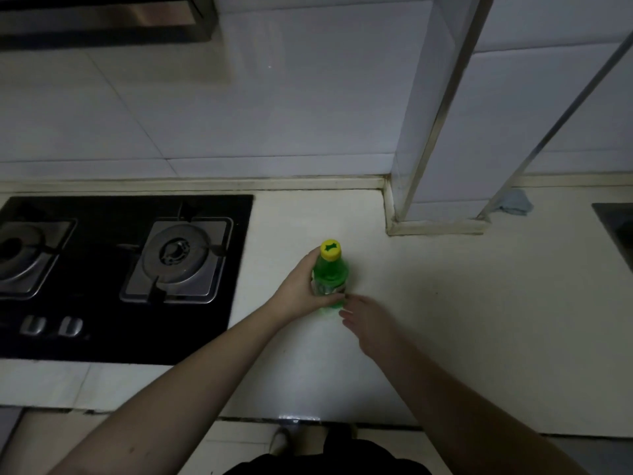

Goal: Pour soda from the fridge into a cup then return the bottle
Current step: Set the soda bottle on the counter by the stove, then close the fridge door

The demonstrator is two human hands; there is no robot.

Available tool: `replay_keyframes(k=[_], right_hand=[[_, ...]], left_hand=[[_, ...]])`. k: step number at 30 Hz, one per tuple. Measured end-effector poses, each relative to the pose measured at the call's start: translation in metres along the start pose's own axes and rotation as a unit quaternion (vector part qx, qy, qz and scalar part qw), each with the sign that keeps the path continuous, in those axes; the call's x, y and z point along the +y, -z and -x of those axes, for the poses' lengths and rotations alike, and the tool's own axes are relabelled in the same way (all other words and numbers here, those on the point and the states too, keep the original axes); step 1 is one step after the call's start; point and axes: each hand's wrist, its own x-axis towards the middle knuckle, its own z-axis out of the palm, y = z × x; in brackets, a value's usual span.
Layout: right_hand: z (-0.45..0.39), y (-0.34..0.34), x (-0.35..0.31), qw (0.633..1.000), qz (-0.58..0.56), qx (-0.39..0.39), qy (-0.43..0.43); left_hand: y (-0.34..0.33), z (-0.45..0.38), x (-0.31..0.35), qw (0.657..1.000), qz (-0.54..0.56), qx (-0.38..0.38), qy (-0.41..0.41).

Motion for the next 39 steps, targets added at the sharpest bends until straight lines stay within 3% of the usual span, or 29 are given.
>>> replay_keyframes(k=[4,8,11,16,21,27,29,34,39], right_hand=[[0.015,-0.002,-0.001,0.999,0.025,-0.021,-0.020],[0.030,-0.017,0.003,0.991,0.111,-0.073,-0.030],[0.035,-0.042,0.014,0.973,0.210,-0.088,0.044],[0.058,-0.085,0.015,0.849,0.450,-0.098,0.258],[0.085,-0.134,0.034,0.724,0.585,-0.135,0.339],[0.136,-0.194,0.085,0.510,0.703,-0.145,0.474],[0.158,-0.210,0.106,0.460,0.713,-0.153,0.507],[0.215,-0.251,0.151,0.376,0.712,-0.171,0.568],[0.268,-0.287,0.190,0.354,0.684,-0.209,0.603]], left_hand=[[0.009,0.012,-0.003,0.997,-0.036,-0.020,0.067],[0.020,0.036,-0.006,0.975,-0.163,-0.037,0.145],[0.032,0.060,-0.010,0.947,-0.275,-0.025,0.165],[0.062,0.112,-0.014,0.892,-0.410,0.014,0.192],[0.088,0.181,-0.024,0.860,-0.437,0.059,0.258],[0.118,0.284,-0.028,0.835,-0.434,0.122,0.316],[0.127,0.319,-0.027,0.828,-0.424,0.149,0.335],[0.152,0.403,-0.023,0.805,-0.409,0.229,0.363],[0.170,0.475,-0.017,0.787,-0.393,0.269,0.393]])
